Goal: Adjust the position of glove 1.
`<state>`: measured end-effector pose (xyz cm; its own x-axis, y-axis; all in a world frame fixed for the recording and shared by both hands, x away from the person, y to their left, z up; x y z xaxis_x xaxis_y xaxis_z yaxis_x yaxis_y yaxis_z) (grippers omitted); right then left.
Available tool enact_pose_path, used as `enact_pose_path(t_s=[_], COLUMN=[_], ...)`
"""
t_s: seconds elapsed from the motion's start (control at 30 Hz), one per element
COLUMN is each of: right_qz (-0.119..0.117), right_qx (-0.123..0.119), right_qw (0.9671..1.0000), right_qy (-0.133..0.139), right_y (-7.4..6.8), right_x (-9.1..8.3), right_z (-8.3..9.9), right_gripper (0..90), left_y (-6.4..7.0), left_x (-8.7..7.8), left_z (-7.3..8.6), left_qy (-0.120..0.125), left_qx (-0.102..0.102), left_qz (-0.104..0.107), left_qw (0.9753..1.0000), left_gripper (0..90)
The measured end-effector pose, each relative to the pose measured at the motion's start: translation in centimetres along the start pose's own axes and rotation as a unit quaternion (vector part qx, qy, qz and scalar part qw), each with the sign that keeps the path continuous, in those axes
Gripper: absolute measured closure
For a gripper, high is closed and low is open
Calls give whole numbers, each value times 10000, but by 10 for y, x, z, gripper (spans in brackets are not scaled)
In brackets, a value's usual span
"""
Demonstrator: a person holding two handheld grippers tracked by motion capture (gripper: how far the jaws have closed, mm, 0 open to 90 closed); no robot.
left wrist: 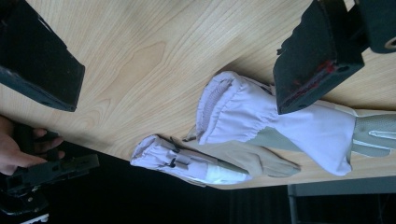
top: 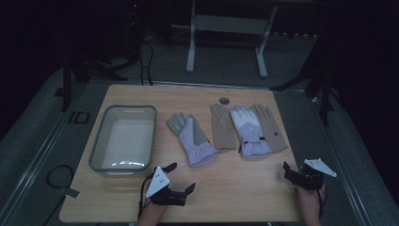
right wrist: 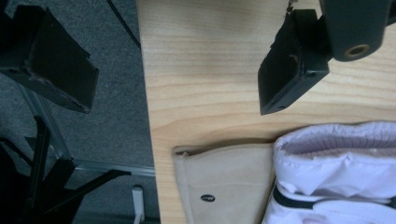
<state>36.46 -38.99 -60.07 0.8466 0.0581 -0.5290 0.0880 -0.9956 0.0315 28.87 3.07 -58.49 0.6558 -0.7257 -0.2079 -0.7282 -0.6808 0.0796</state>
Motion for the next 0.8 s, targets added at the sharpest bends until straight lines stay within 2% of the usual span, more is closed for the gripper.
enact_pose_path(t_s=[0.13,0.17,0.2,0.23,0.3,0.33,0.43,0.47,0.53,0.57,0.63,0.7,0.73,0.8], right_qz=[-17,-30,-41,-41,-71,-81,-14,-90,-59,-114,-405,-573,-573,-336], right_qx=[-31,-10,118,118,212,180,157,175,159,149,292,444,444,370], right_qw=[10000,10000,9998,9998,9993,9989,9988,9987,9987,9985,9962,9953,9953,9976], right_qy=[-64,-65,-121,-121,-307,-426,-473,-474,-472,-508,-718,-643,-643,-479], right_y=[-1,-1,1,1,3,3,4,4,4,3,0,-2,-2,-4], right_x=[1,1,2,2,4,5,4,4,2,0,-1,-4,-4,-6], right_z=[1,1,1,1,4,5,3,-3,-11,-17,-25,-36,-36,-52], right_gripper=[122,122,121,121,121,121,121,115,117,151,150,150,150,151], left_y=[0,0,1,1,1,1,1,1,1,1,1,1,1,2], left_x=[0,0,0,0,-1,-1,-1,-1,-1,-1,-2,-2,-2,-1], left_z=[0,0,0,0,0,0,0,0,0,0,0,0,0,0], left_qy=[8,8,3,3,21,28,38,40,33,29,32,30,30,22], left_qx=[14,14,49,49,45,29,13,12,9,3,-7,0,0,11], left_qz=[-1,-1,4,4,10,23,34,44,71,80,83,83,83,83], left_qw=[10000,10000,10000,10000,10000,10000,10000,10000,10000,10000,10000,10000,10000,10000], left_gripper=[21,21,21,21,21,21,21,21,21,21,21,21,21,21])
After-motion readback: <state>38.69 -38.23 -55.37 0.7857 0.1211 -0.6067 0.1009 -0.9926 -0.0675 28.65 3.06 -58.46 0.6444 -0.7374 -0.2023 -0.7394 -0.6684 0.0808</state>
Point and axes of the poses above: each handheld gripper's, and its own axes: x roughly forward along the jaws, z roughly out of its underside, y roughly to its right, the point moved 9 cm from there along x, roughly forward along the jaws, and after that the axes turned 2 degrees about x, right-handed, at the moved point
